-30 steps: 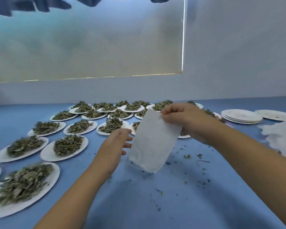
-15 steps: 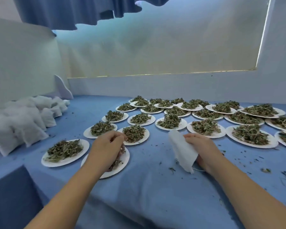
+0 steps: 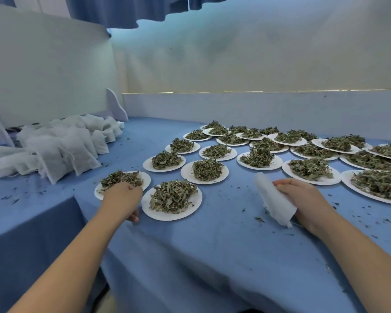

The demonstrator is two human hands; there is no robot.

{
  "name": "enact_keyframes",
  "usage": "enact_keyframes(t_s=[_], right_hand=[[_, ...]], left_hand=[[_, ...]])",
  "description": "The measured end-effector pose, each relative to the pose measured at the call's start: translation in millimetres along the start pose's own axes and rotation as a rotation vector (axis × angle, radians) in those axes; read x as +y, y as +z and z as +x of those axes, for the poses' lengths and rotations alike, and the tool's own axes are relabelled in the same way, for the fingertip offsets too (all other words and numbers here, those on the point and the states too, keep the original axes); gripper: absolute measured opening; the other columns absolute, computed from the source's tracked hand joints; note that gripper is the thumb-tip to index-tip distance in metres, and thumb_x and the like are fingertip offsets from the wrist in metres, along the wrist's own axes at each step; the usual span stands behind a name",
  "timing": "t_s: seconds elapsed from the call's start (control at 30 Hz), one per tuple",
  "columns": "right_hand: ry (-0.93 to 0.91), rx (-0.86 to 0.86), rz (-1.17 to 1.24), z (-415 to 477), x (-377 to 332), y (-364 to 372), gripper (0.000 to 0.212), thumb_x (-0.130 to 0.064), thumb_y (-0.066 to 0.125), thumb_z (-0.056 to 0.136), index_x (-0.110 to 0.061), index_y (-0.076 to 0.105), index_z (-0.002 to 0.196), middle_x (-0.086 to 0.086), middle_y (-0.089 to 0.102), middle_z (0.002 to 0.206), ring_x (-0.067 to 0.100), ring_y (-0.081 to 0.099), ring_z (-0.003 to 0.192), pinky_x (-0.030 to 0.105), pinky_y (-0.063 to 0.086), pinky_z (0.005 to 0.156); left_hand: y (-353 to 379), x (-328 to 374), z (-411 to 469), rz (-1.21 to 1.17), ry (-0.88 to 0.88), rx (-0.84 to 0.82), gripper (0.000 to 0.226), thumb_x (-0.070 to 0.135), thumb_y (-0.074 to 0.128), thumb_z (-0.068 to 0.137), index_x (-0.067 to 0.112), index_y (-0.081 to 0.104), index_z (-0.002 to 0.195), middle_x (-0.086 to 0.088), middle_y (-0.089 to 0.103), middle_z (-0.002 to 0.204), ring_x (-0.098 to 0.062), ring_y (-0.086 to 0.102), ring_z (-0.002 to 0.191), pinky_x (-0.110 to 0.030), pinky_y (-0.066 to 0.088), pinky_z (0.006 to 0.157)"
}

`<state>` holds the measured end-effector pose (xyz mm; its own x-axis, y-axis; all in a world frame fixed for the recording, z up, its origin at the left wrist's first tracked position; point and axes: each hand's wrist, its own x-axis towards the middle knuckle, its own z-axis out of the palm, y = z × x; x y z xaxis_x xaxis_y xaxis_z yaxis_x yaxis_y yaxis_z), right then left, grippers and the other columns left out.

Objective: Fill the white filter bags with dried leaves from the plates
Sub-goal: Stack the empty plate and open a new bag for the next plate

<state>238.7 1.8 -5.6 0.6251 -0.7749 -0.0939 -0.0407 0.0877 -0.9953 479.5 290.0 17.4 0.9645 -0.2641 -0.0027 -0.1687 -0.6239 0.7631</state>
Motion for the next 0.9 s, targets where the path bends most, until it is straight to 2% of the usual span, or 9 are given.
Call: enact_keyframes(t_s=[0.1, 0.2, 0.3, 0.43, 0.53, 0.67, 0.9], right_hand=[[-0.001, -0.012, -0.001, -3, 0, -1, 0.014, -0.013, 0.059, 0.090, -0.014, 0.072, 0.086, 0.010, 0.069, 0.085, 0.024, 0.063, 0.066, 0.028, 0.048, 0.046], [0.000, -0.022, 0.000, -4, 0, -2, 0.012, -0.013, 0.059, 0.091, -0.014, 0.071, 0.089, 0.010, 0.069, 0.087, 0.025, 0.063, 0.068, 0.028, 0.049, 0.047], [-0.004, -0.024, -0.002, -4, 0, -1, 0.011, -0.013, 0.059, 0.090, -0.015, 0.070, 0.088, 0.010, 0.068, 0.089, 0.025, 0.063, 0.070, 0.030, 0.049, 0.049], [-0.011, -0.026, 0.003, -4, 1, -2, 0.011, -0.013, 0.059, 0.091, -0.014, 0.070, 0.089, 0.011, 0.068, 0.091, 0.025, 0.062, 0.070, 0.030, 0.049, 0.049], [-0.004, -0.027, 0.016, -5, 1, -2, 0.011, -0.014, 0.060, 0.090, -0.015, 0.071, 0.087, 0.010, 0.069, 0.092, 0.025, 0.063, 0.071, 0.029, 0.050, 0.049], [0.004, -0.038, 0.037, -5, 0, -3, 0.011, -0.013, 0.060, 0.090, -0.015, 0.070, 0.087, 0.009, 0.069, 0.089, 0.025, 0.063, 0.071, 0.030, 0.050, 0.050], [-0.028, -0.030, 0.083, -5, -1, -8, 0.012, -0.010, 0.060, 0.091, -0.012, 0.069, 0.085, 0.006, 0.068, 0.080, 0.022, 0.062, 0.067, 0.029, 0.049, 0.047]], left_hand=[[5, -1, 4, 0.040, -0.070, -0.095, 0.021, 0.013, 0.045, 0.088, 0.000, 0.054, 0.075, -0.021, 0.064, 0.067, -0.031, 0.064, 0.043, -0.027, 0.052, 0.044], [7, -2, 9, 0.042, -0.099, -0.139, 0.020, 0.012, 0.048, 0.086, -0.005, 0.057, 0.080, -0.022, 0.063, 0.071, -0.029, 0.063, 0.041, -0.028, 0.052, 0.042], [6, -2, 15, 0.008, -0.114, -0.169, 0.015, 0.008, 0.051, 0.084, -0.003, 0.055, 0.075, -0.017, 0.057, 0.067, -0.026, 0.058, 0.039, -0.029, 0.052, 0.043], [4, 3, 17, -0.031, -0.147, -0.235, 0.014, 0.002, 0.058, 0.080, 0.001, 0.050, 0.069, -0.011, 0.047, 0.058, -0.022, 0.046, 0.040, -0.023, 0.047, 0.044], [4, 1, 17, -0.043, -0.159, -0.233, 0.016, 0.004, 0.063, 0.079, 0.003, 0.051, 0.069, -0.010, 0.050, 0.058, -0.019, 0.045, 0.038, -0.019, 0.039, 0.041], [5, -5, 20, -0.200, -0.183, -0.225, 0.015, 0.007, 0.065, 0.080, 0.003, 0.054, 0.070, -0.008, 0.050, 0.058, -0.016, 0.044, 0.038, -0.016, 0.032, 0.038], [9, -9, 22, -0.347, -0.209, -0.234, 0.012, 0.005, 0.061, 0.083, 0.000, 0.060, 0.072, -0.010, 0.060, 0.060, -0.018, 0.044, 0.045, -0.016, 0.036, 0.036]])
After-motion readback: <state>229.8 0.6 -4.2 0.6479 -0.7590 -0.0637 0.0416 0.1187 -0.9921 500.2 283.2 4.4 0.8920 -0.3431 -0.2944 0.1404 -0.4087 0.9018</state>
